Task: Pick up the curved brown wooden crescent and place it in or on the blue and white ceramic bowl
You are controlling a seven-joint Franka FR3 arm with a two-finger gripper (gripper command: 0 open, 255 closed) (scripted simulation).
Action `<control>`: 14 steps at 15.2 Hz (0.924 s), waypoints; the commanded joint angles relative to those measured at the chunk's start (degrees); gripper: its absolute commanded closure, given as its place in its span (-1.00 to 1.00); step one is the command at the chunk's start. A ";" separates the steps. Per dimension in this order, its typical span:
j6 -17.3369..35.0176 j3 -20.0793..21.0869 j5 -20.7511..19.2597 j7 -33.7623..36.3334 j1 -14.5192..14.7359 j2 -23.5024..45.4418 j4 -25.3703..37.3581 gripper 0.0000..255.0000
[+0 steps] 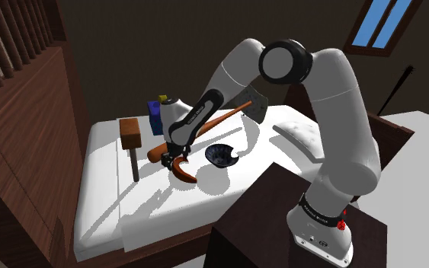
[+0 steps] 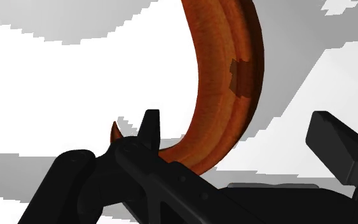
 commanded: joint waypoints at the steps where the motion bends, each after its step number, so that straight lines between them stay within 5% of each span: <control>1: 0.69 -0.29 -0.24 0.25 0.24 1.75 1.08 -1.00; 14: 3.77 -1.28 -1.14 0.83 0.68 5.98 2.27 -1.00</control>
